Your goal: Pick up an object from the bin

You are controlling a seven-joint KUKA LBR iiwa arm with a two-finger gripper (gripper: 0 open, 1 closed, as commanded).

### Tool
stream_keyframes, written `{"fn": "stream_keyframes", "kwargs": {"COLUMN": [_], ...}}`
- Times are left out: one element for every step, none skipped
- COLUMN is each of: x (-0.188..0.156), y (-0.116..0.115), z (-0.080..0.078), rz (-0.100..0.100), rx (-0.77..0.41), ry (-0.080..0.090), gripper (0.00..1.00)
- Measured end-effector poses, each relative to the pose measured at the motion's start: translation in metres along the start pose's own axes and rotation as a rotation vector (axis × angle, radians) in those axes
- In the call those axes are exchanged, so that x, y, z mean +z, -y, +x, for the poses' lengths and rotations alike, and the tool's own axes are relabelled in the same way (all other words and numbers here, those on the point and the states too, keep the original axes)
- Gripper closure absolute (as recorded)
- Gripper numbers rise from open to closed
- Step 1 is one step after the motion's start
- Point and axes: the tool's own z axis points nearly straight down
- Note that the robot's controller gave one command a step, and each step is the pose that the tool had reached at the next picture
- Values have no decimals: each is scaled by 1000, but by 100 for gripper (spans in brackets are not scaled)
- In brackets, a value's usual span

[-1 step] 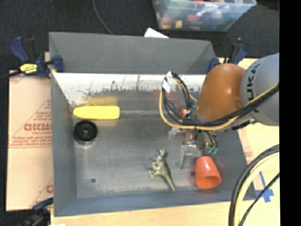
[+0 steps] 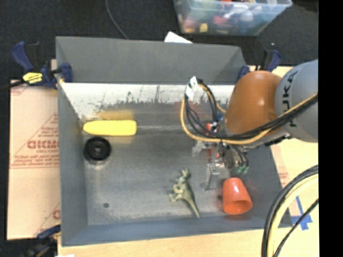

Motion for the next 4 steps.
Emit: {"fn": "stream_keyframes", "kwargs": {"x": [78,36,48,78], "y": [-37,-56,-66,-66], "z": [-4,6,9,17], "rz": [0,2,-1,3], "rx": [-514,-738,-580,-986], "ry": [1,6,2,3], "gripper": [0,0,0,0]}}
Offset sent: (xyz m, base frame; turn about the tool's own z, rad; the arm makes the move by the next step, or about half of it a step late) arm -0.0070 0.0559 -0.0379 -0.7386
